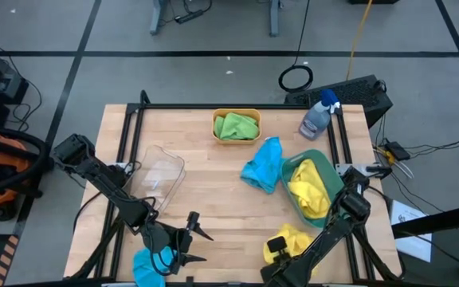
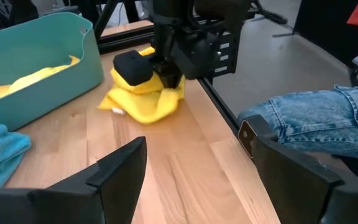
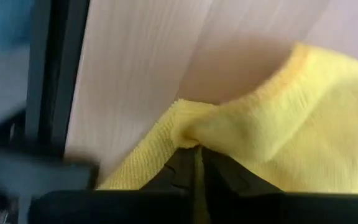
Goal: Sort microfiber towel by color & place in baskets
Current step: Put the yellow microfiber cloth into the green bin
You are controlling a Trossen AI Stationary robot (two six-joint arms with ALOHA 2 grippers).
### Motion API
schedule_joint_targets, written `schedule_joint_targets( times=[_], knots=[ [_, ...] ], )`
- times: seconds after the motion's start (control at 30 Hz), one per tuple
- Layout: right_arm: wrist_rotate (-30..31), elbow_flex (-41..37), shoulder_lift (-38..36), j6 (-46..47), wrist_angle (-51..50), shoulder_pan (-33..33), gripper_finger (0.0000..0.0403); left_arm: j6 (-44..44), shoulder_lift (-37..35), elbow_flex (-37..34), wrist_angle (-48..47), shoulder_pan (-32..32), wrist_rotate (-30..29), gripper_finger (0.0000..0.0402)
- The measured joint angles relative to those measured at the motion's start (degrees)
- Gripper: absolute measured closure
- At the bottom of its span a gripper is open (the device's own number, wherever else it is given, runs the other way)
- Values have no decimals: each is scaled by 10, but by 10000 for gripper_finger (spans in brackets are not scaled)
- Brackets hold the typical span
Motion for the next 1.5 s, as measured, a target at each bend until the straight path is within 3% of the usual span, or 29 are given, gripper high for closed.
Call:
schedule_joint_targets(
  times=[0.17,0.37,0.63,0.83,1.0,1.27,1.4,1.5],
  knots=[
    [28,84,-1,10,-69,0,398,4,0,0,-1,0,0,104],
    [129,191,-1,25,-154,1,400,31,0,0,3,3,0,104],
    [360,313,-4,-25,-199,1,402,53,0,0,37,29,-2,104],
    [538,302,-46,-51,-186,1,402,115,0,4,89,35,-4,104],
    [622,302,-72,-47,-215,-1,402,177,-4,27,88,20,-23,104],
    [632,302,-119,-62,-222,-21,403,214,-14,56,21,-11,-110,104],
    [597,302,-143,-97,-222,-39,403,223,-14,56,17,-17,-117,104],
    [528,301,-173,-114,-222,-60,403,212,-14,56,6,-17,-117,104]
  ],
)
